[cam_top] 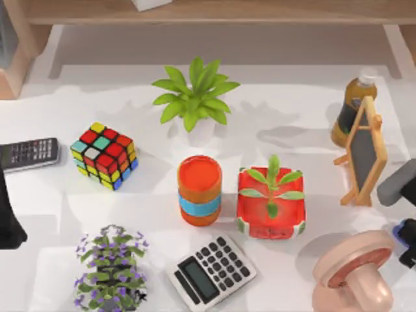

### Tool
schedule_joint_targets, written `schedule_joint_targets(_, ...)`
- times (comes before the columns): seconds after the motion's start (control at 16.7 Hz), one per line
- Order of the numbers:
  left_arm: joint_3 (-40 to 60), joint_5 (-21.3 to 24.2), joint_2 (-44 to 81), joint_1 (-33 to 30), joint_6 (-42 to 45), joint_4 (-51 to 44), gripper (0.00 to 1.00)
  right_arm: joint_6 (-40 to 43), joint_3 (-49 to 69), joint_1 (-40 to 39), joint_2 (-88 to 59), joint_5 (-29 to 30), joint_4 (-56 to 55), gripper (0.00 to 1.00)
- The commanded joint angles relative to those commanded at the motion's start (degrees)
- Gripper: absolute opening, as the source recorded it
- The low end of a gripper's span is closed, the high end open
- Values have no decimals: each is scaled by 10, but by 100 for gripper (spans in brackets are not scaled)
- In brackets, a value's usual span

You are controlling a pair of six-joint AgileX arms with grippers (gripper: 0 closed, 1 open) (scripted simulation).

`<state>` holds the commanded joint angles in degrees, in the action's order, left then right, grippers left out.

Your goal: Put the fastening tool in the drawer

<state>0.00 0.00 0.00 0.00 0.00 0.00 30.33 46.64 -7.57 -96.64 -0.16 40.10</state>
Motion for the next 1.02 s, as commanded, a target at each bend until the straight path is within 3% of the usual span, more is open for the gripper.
schedule_joint_targets(0.12, 0, 0, 0, 0, 0, 0, 100, 0, 0, 0, 0, 0, 0, 2)
schedule_joint_targets(0.18, 0, 0, 0, 0, 0, 0, 100, 0, 0, 0, 0, 0, 0, 0)
schedule_joint_targets(0.72, 0, 0, 0, 0, 0, 0, 100, 1, 0, 2, 2, 2, 2, 0)
schedule_joint_targets(1.02, 0, 0, 0, 0, 0, 0, 100, 20, -3, 44, 25, 27, 40, 0)
